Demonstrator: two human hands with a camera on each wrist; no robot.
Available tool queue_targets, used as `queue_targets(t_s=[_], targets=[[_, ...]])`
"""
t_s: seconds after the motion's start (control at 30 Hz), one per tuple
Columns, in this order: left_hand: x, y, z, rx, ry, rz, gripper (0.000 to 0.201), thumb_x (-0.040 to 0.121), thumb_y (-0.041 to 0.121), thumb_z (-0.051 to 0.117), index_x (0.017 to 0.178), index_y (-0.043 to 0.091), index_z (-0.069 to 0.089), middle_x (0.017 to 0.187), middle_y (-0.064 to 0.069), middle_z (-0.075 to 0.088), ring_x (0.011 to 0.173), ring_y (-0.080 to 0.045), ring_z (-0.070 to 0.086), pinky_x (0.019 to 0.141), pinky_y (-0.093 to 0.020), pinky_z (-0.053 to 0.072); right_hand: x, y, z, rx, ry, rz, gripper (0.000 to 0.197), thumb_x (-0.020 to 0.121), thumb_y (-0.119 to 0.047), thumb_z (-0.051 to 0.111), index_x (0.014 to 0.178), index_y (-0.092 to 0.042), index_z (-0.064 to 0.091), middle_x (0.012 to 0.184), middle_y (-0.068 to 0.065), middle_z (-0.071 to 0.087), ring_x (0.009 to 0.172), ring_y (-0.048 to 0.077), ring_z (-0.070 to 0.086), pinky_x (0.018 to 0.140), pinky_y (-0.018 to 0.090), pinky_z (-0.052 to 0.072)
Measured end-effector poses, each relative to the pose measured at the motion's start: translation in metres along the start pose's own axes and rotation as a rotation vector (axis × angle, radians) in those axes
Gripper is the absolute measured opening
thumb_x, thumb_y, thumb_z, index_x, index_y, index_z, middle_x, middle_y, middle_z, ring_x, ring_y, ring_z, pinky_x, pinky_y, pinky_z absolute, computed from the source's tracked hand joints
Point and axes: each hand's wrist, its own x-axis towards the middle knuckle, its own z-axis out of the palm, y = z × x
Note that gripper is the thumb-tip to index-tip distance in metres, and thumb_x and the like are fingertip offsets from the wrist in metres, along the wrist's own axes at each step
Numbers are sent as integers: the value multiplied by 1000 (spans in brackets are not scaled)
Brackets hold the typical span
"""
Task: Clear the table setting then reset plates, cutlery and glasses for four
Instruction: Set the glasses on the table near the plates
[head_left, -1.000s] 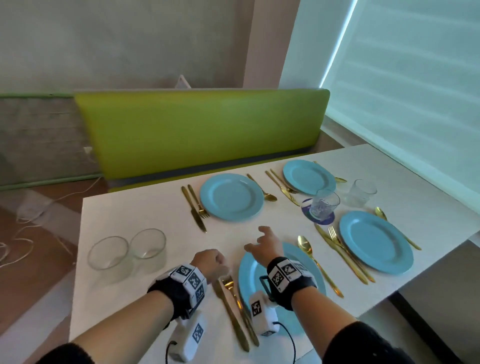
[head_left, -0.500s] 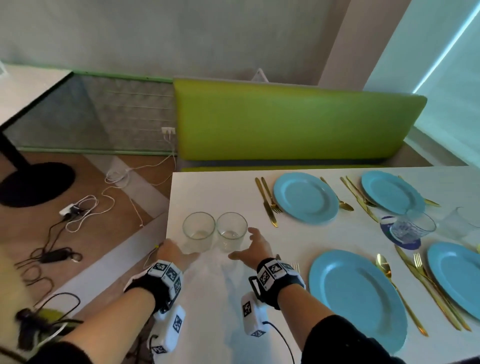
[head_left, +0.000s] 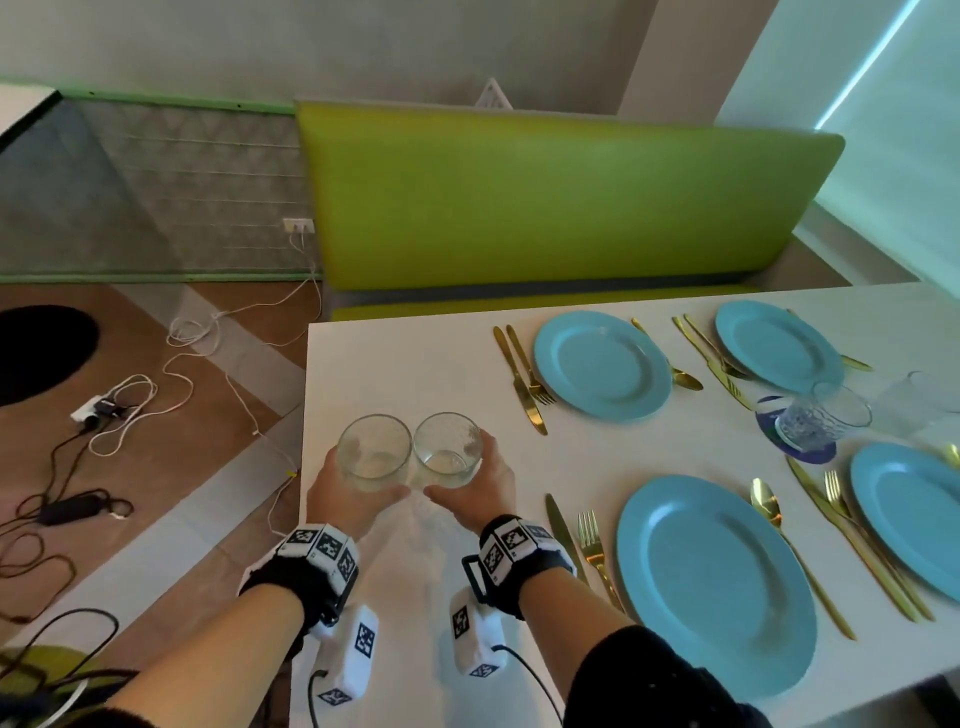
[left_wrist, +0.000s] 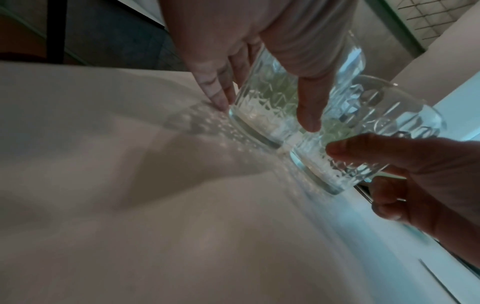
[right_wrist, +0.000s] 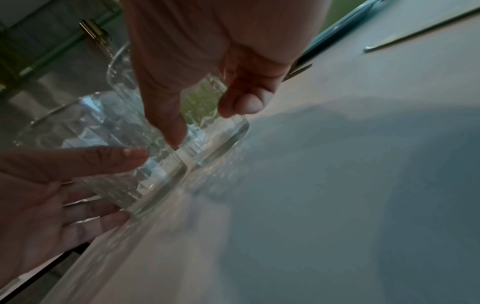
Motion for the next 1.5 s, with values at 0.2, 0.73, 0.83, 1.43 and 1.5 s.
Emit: queue_targets(t_s=[0.2,0.73,0.83,1.43,1.5], targets=[[-4,17,5,50,19,30,86,63,20,85,137,14,42,140,-8,51,127,-27,49,104,-34,38,2,4,-18,1,31,45,76,64,-34,80,129,-21,42,127,-1,54,117,18,51,90,24,43],[-22,110,119,175,-227,222,86,58,25,88,133,15,47,130,-6,59,119,-24,55,98,-27,43,37,97,-232,-16,499,377,76,61,-36,79,124,-14,44,120,12,60,113,29,56,92,36,47],[-26,123,143,190,-262,235,86,57,26,88,133,17,48,126,-6,62,116,-23,58,96,-28,46,45,119,-252,-96,529,425,81,60,-42,78,127,-13,42,125,13,57,120,31,50,102,42,40],[-34,143,212,249,-293,226,85,57,23,88,132,16,48,127,-5,61,118,-21,57,99,-25,44,70,169,-274,-114,497,454,85,65,-41,78,132,-10,39,132,14,51,128,30,42,109,40,27],[-35,143,214,257,-292,219,84,58,23,88,131,16,48,127,-5,61,118,-21,57,98,-24,44,71,172,-275,-86,499,439,82,65,-40,79,131,-12,41,131,13,52,127,29,42,109,40,26]])
